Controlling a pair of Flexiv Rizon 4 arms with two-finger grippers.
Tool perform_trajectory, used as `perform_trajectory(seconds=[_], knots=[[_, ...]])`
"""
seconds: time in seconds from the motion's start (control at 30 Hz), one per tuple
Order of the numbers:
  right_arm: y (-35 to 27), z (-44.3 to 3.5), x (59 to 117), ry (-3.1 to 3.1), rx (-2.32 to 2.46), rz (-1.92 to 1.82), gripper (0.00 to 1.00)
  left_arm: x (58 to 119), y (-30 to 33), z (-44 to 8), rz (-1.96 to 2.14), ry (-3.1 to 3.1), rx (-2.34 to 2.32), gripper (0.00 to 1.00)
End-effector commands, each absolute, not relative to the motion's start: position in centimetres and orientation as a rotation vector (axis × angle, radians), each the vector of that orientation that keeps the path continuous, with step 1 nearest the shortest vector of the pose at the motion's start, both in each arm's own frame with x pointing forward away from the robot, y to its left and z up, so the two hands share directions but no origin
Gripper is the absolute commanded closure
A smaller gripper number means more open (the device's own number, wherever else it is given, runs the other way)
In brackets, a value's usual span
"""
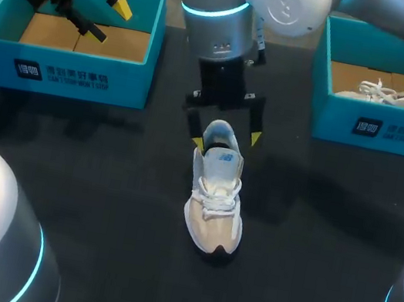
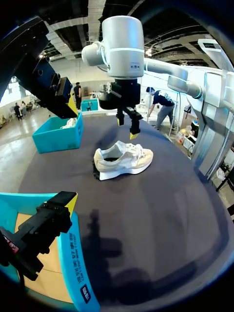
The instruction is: Take the shoe out of the shoebox, open the shoe tongue, remove and reinsert the insole, then place the shoe into the shoebox
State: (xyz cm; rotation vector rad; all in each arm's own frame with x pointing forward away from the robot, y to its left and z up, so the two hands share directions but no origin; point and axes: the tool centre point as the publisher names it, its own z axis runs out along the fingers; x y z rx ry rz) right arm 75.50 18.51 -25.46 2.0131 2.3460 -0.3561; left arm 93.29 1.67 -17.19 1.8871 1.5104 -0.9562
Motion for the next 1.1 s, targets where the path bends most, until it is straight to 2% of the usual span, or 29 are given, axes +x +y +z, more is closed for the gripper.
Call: perform_trajectory(seconds=[0.03,0.53,0.57,0.6,0.73,1.1], knots=[[18.1,-24.7,74.6,2.322,2.007,-0.286,0.0,93.3,1.7,-17.1,-0.955,1.51,1.891,0.0],[18.9,-24.4,73.1,2.226,1.907,-0.049,0.0,93.3,1.7,-17.1,-0.955,1.51,1.891,0.0],[19.0,-24.5,73.0,2.228,1.908,-0.046,0.02,93.3,1.7,-17.1,-0.955,1.51,1.891,0.0],[19.0,-24.6,72.9,2.227,1.911,-0.044,0.19,93.3,1.7,-17.1,-0.955,1.51,1.891,0.0],[19.4,-25.3,72.9,2.225,1.93,-0.034,0.53,93.3,1.7,-17.1,-0.955,1.51,1.891,0.0],[19.5,-27.1,73.1,2.194,1.985,0.025,0.6,93.3,1.7,-17.1,-0.955,1.51,1.891,0.0]])
